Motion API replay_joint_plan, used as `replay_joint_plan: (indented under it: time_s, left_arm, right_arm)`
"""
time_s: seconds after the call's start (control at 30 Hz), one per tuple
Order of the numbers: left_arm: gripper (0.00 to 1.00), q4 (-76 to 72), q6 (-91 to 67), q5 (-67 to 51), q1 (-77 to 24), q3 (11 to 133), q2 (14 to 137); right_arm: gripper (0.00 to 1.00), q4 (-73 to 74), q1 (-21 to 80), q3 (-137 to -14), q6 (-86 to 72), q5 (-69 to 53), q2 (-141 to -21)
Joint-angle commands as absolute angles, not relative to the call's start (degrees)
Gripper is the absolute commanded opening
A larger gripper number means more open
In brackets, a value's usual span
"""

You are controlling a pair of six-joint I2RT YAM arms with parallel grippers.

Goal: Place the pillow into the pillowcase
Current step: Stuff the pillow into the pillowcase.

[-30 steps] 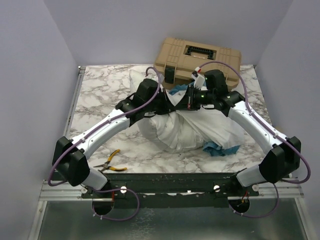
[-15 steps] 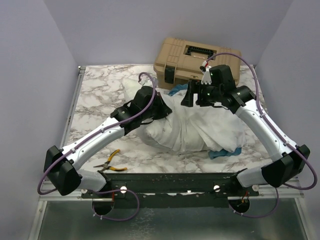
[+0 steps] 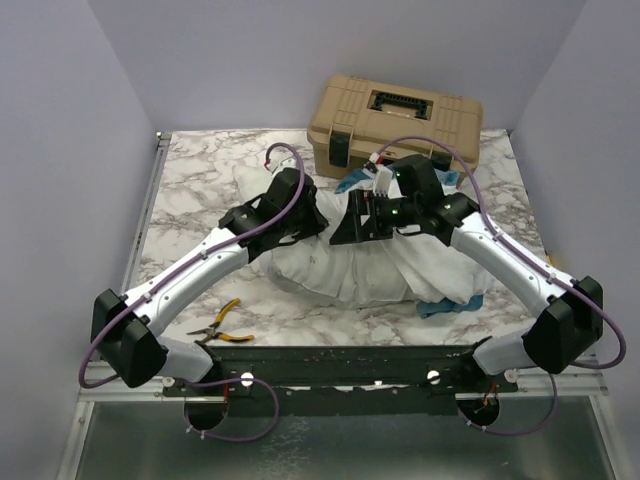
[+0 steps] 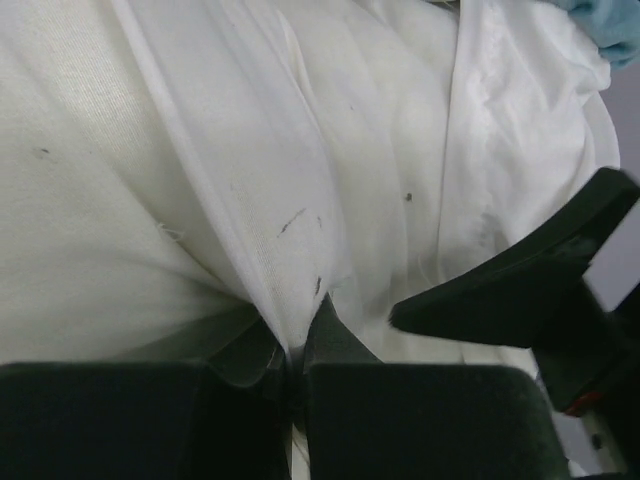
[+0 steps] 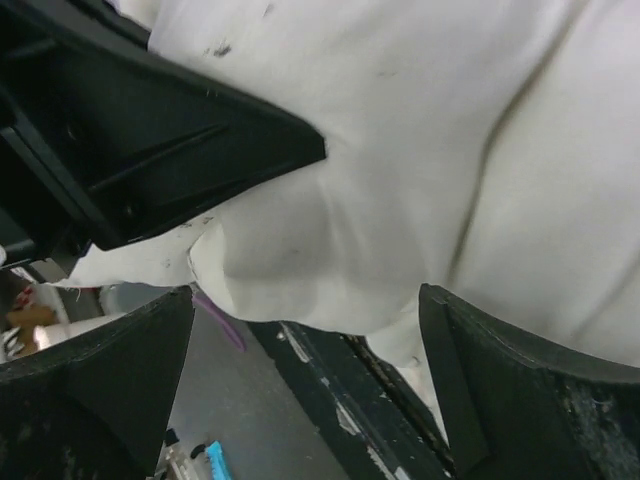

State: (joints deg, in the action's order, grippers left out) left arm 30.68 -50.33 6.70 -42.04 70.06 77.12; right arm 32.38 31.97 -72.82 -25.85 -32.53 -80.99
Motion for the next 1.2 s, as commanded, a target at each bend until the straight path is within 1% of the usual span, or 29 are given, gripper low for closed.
replay_joint_plan:
  time_s: [0.0, 0.07, 0.13, 0.17, 0.2, 0.23, 0.33, 0.37, 0.4, 0.43, 0.5, 0.53, 0.57, 0.6, 0.7, 0.8, 0.87, 0.93, 1.03, 1.17]
  left_arm:
    - [0.0, 27.93, -53.56, 2.44, -41.57, 75.49, 79.92]
    - [0.0, 27.9, -54.41, 2.16, -41.5, 76.65, 79.94]
    - [0.0, 27.67, -55.38, 2.28, -41.46, 77.18, 79.61]
    - [0.0, 27.46, -55.91, 2.28, -41.46, 77.31, 79.36]
    - [0.0, 27.24, -56.42, 2.14, -41.46, 77.3, 79.15]
    - [0.0, 26.94, -56.71, 1.84, -41.47, 77.26, 78.99]
    - [0.0, 26.81, -55.99, 1.7, -41.39, 77.21, 78.02]
    - [0.0, 26.85, -54.9, 2.09, -41.33, 77.54, 77.43]
    - [0.0, 26.81, -53.25, 2.8, -41.19, 78.05, 76.64]
    - [0.11, 26.85, -51.35, 2.93, -40.8, 79.0, 75.7]
    - [0.43, 27.9, -47.23, 3.86, -39.64, 82.43, 74.01]
    - [0.56, 28.9, -45.62, 5.54, -39.56, 84.55, 73.07]
    - [0.65, 29.7, -43.76, 7.57, -39.45, 86.97, 72.25]
    - [0.71, 30.95, -42.22, 9.86, -39.46, 89.35, 71.31]
    - [0.83, 34.56, -38.57, 17.78, -39.35, 94.88, 68.33]
    - [0.9, 36.44, -38.52, 26.77, -39.3, 94.29, 63.48]
    - [0.92, 37.19, -41.12, 31.07, -39.37, 90.44, 59.42]
    - [0.92, 37.64, -45.52, 32.78, -39.33, 84.31, 55.36]
    - [0.92, 38.49, -54.62, 30.41, -39.22, 73.89, 50.86]
    - [0.88, 35.03, -66.57, 21.91, -39.35, 60.08, 47.96]
  right_arm:
    - [1.0, 17.53, 33.18, -68.05, -35.11, -40.46, -83.64]
    - [0.99, 14.03, 34.13, -67.54, -37.0, -40.47, -86.1]
    - [0.97, 13.83, 35.54, -69.22, -37.38, -39.37, -89.18]
    - [0.92, 13.63, 36.2, -69.97, -37.51, -38.63, -90.61]
    - [0.84, 13.47, 36.7, -70.49, -37.94, -37.74, -91.79]
    - [0.73, 13.19, 36.95, -70.83, -38.56, -36.85, -92.78]
    - [0.17, 12.63, 36.87, -71.36, -39.56, -34.98, -94.19]
    - [0.03, 13.1, 36.72, -71.85, -39.56, -33.86, -94.17]
    - [0.0, 13.61, 36.34, -72.41, -39.51, -33.4, -93.96]
    - [0.0, 14.15, 35.96, -72.88, -39.41, -33.05, -93.6]
    - [0.0, 14.67, 34.22, -73.5, -39.46, -33.54, -92.56]
    - [0.0, 14.52, 32.29, -73.63, -39.96, -34.71, -92.02]
    - [0.0, 13.75, 30.55, -73.58, -40.85, -36.31, -91.42]
    - [0.0, 12.58, 28.81, -73.57, -41.83, -38.09, -90.79]
    - [0.0, 11.86, 23.8, -75.55, -44.02, -41.17, -89.06]
    - [0.0, 12.87, 19.3, -79.85, -45.46, -43.64, -87.75]
    - [0.0, 13.0, 16.85, -82.19, -46.7, -44.8, -86.57]
    - [0.0, 13.17, 14.69, -84.12, -47.57, -44.8, -84.85]
    - [0.0, 16.71, 12.9, -87.88, -47.29, -42.42, -82.54]
    - [0.0, 17.91, 11.85, -90.14, -47.47, -37.05, -78.29]
